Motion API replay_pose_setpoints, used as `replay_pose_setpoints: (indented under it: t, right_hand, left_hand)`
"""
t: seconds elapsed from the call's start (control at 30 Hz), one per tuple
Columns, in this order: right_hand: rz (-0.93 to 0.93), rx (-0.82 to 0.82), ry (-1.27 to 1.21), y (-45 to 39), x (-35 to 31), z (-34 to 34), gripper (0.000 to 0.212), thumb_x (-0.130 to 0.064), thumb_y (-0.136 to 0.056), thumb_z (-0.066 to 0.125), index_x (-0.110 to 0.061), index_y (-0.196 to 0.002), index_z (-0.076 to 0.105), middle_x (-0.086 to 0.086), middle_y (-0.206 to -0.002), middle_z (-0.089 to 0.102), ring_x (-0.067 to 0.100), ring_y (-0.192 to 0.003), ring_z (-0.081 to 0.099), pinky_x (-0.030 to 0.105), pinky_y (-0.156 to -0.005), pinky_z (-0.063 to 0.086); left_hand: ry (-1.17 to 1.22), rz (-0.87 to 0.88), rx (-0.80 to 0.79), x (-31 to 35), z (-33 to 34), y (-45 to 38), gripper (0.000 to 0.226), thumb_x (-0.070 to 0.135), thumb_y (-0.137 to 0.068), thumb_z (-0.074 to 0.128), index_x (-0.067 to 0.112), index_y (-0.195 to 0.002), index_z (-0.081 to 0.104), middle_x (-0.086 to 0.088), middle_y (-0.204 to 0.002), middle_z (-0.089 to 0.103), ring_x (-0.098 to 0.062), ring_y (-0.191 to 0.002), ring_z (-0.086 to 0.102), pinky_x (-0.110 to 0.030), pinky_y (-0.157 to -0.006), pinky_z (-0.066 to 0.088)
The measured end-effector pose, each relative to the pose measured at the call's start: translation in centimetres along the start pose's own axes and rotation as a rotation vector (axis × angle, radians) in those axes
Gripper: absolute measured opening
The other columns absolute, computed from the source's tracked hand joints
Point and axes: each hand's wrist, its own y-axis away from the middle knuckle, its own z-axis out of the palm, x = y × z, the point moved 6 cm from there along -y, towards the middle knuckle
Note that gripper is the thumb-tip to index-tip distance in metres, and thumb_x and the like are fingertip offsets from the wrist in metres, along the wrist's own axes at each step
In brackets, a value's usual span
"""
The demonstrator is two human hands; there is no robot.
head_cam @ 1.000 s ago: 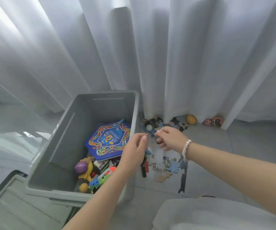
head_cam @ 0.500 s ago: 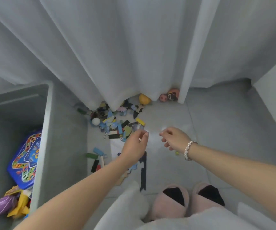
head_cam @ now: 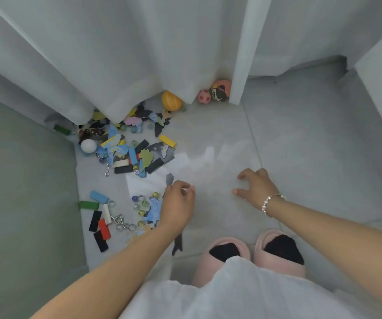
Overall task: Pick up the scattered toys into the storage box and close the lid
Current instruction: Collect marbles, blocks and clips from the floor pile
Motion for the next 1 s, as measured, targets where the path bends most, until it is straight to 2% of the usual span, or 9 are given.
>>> replay_pose_setpoints:
  t: [0.07,0.23,0.4,0.47,0.53,0.67,0.77,0.9,1.0]
  right_hand:
    - [0.007,-0.032,0.032,0.1,0.6,1.3,0.042,-0.028,-0.078,0.072,-0.017,-0.112,0.050,0.003,-0.110,0.033,0.021,-0.082,0.050,0.025,-0.081,0.041]
    - [-0.009,-0.001,0.073,0.8,1.3,3.5,0.023,-0.016,-0.081,0.067,-0.013,-0.089,0.046,0.005,-0.098,0.042,0.024,-0.078,0.054,0.025,-0.067,0.036]
    - [-0.012,-0.015,-0.057,0.8,-0.1,3.8,0.019,-0.019,-0.079,0.071,-0.012,-0.081,0.054,-0.006,-0.071,0.049,0.016,-0.078,0.050,0.024,-0.061,0.035]
    - [-0.019,-0.034,-0.106,0.8,-1.0,4.3,0.017,-0.022,-0.078,0.071,-0.014,-0.080,0.056,-0.010,-0.070,0.049,0.014,-0.078,0.051,0.016,-0.057,0.036]
    - [-0.029,-0.044,-0.162,0.9,-1.9,5.0,0.017,-0.023,-0.077,0.072,-0.016,-0.076,0.057,-0.010,-0.070,0.051,0.014,-0.077,0.051,0.015,-0.059,0.038]
    - [-0.015,-0.111,-0.301,0.9,-3.3,6.7,0.021,-0.020,-0.077,0.073,-0.020,-0.066,0.055,-0.004,-0.067,0.056,0.017,-0.071,0.056,0.033,-0.076,0.052]
    - [0.027,-0.175,-0.500,1.0,-3.8,7.4,0.017,-0.015,-0.080,0.070,-0.014,-0.071,0.056,0.002,-0.064,0.057,0.018,-0.064,0.058,0.034,-0.071,0.055]
    - [0.035,-0.192,-0.558,1.0,-4.1,7.3,0.015,-0.012,-0.082,0.069,-0.012,-0.073,0.057,0.005,-0.067,0.059,0.014,-0.061,0.059,0.025,-0.063,0.055]
    - [0.043,-0.187,-0.575,1.0,-4.1,7.3,0.014,-0.013,-0.082,0.069,-0.011,-0.076,0.057,0.007,-0.068,0.060,0.017,-0.063,0.059,0.029,-0.068,0.055]
  left_hand:
    - [-0.002,-0.056,0.048,-1.8,0.4,0.9,0.022,0.033,-0.092,0.053,0.013,-0.103,0.056,-0.012,-0.103,0.056,-0.020,-0.084,0.053,-0.031,-0.073,0.044]
    - [-0.023,-0.168,0.135,-4.8,-0.1,3.0,0.038,0.035,-0.086,0.063,0.014,-0.115,0.050,-0.002,-0.115,0.045,-0.012,-0.091,0.046,-0.024,-0.076,0.037]
    - [-0.014,-0.117,0.160,-5.4,-0.2,3.1,0.044,0.026,-0.080,0.072,0.013,-0.116,0.049,0.001,-0.116,0.047,-0.013,-0.097,0.050,-0.023,-0.076,0.037]
    - [-0.025,-0.066,0.154,-5.3,-0.2,3.0,0.044,0.021,-0.080,0.072,0.013,-0.118,0.050,0.002,-0.112,0.051,-0.016,-0.098,0.053,-0.026,-0.078,0.041]
    - [-0.031,-0.019,0.149,-5.3,-0.1,2.7,0.043,0.014,-0.080,0.071,0.013,-0.118,0.053,0.001,-0.104,0.055,-0.019,-0.096,0.054,-0.031,-0.083,0.046]
    - [-0.048,0.018,0.135,-5.2,-0.1,2.1,0.034,0.006,-0.078,0.070,0.012,-0.110,0.059,-0.001,-0.087,0.059,-0.021,-0.087,0.056,-0.035,-0.079,0.048]
    - [-0.062,0.012,0.141,-5.1,-0.3,1.9,0.031,0.007,-0.079,0.070,0.012,-0.107,0.058,0.001,-0.078,0.059,-0.018,-0.078,0.056,-0.031,-0.071,0.046]
    - [-0.053,0.017,0.139,-5.3,-0.2,1.9,0.035,0.008,-0.078,0.071,0.015,-0.108,0.054,-0.001,-0.093,0.056,-0.020,-0.082,0.056,-0.031,-0.076,0.046]
    - [0.086,-0.023,0.081,-5.3,-0.2,1.7,0.038,0.004,-0.078,0.070,0.021,-0.105,0.049,-0.002,-0.100,0.054,-0.015,-0.078,0.057,-0.017,-0.070,0.042]
